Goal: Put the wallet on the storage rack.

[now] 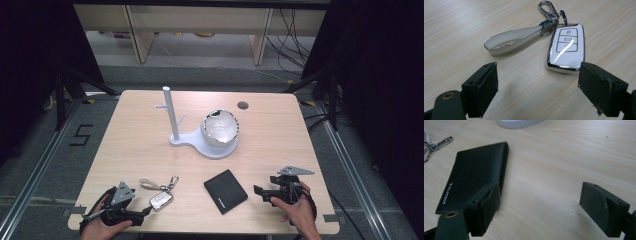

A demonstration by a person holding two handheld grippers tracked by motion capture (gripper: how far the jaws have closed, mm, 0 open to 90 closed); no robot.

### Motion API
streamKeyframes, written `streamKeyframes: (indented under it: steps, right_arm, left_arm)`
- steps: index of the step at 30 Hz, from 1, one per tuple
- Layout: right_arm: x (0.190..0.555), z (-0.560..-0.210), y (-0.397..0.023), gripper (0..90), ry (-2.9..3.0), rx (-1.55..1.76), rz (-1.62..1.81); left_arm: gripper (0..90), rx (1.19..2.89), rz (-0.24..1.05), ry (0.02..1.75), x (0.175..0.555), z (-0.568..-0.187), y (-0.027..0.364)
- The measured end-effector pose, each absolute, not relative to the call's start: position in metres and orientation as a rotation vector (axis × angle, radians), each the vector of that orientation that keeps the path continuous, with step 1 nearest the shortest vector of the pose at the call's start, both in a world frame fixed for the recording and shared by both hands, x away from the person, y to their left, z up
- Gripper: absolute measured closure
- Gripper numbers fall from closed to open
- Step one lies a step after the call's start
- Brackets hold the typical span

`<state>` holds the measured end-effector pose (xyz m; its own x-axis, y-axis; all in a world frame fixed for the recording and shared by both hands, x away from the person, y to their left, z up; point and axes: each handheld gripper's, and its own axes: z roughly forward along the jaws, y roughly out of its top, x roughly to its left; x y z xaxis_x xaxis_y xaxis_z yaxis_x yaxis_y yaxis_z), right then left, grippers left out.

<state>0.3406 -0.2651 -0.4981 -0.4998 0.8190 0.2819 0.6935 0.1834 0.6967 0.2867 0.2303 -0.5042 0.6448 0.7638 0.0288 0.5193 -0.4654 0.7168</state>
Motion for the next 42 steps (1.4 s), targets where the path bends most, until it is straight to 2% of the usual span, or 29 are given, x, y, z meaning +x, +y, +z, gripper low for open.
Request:
streamKeyframes:
  steps: [19,26,34,37,38,42]
  right_arm:
    - [0.343,-0.495,-0.268,16.9,2.312,1.442,1.274]
    - [0.342,-0.491,-0.264,18.3,2.342,1.426,1.292]
    - [0.347,-0.488,-0.257,19.7,2.373,1.425,1.306]
    - [0.350,-0.487,-0.255,20.0,2.390,1.405,1.306]
    - [0.349,-0.486,-0.254,20.0,2.390,1.433,1.309]
    - [0.352,-0.486,-0.252,20.0,2.410,1.419,1.294]
  left_arm:
    - [16.6,2.168,0.461,0.935,0.285,-0.502,0.222]
    - [17.5,2.144,0.406,0.919,0.280,-0.497,0.209]
    - [28.4,2.168,0.370,0.849,0.281,-0.493,0.183]
    - [35.9,2.140,0.343,0.840,0.282,-0.494,0.170]
    - [35.9,2.164,0.346,0.818,0.284,-0.493,0.167]
    - [46.2,2.187,0.333,0.766,0.287,-0.492,0.151]
